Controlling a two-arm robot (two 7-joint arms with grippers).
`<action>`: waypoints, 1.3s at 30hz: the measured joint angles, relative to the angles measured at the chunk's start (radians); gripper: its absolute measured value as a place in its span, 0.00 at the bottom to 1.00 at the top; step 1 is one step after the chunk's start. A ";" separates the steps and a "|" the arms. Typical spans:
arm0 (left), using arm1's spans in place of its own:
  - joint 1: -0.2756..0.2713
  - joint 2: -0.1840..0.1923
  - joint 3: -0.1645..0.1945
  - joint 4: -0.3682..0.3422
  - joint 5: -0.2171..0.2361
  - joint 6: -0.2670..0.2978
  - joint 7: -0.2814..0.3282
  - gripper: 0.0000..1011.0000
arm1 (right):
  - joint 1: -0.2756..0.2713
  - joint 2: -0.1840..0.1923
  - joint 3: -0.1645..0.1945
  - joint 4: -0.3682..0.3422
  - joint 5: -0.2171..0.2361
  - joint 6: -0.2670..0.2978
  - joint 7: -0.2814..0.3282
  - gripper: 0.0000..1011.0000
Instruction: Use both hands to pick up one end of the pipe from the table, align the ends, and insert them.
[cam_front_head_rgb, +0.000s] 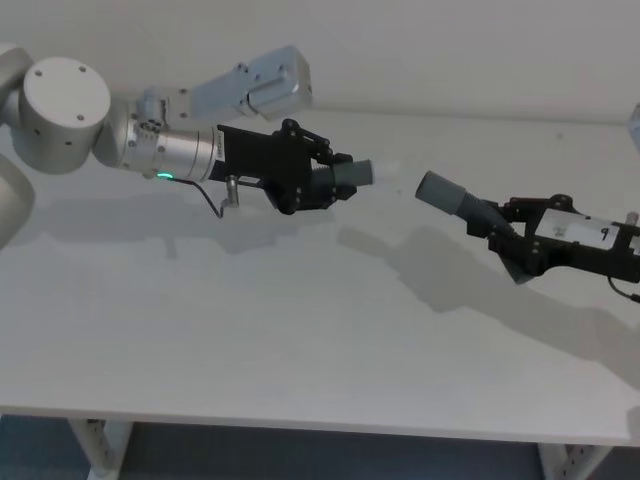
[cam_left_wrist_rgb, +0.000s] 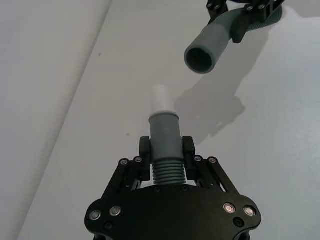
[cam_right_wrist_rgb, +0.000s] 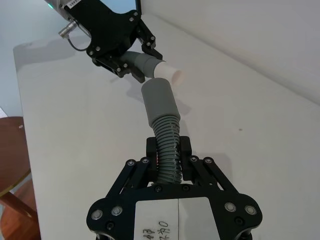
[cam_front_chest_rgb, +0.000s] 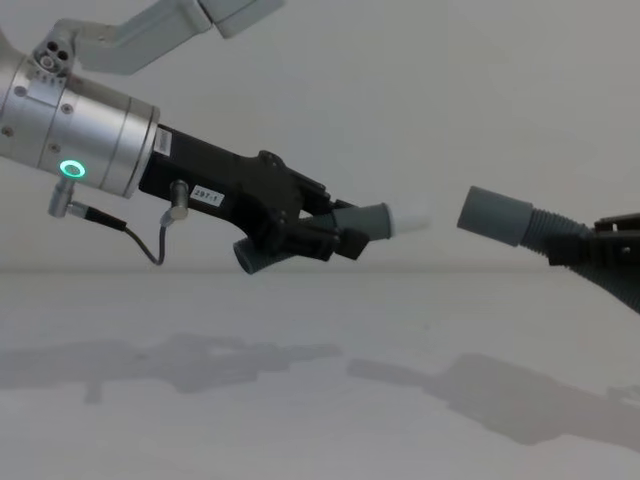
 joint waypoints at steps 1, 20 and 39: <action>-0.001 -0.001 0.001 0.001 -0.002 -0.004 -0.003 0.36 | 0.000 0.003 -0.002 0.001 0.000 -0.001 0.001 0.25; -0.025 -0.019 0.025 0.030 -0.027 -0.047 -0.043 0.36 | -0.002 0.023 -0.014 -0.001 -0.001 -0.010 -0.009 0.25; -0.038 -0.030 0.044 0.044 -0.048 -0.066 -0.056 0.36 | 0.005 0.031 -0.026 0.004 0.007 -0.017 -0.029 0.25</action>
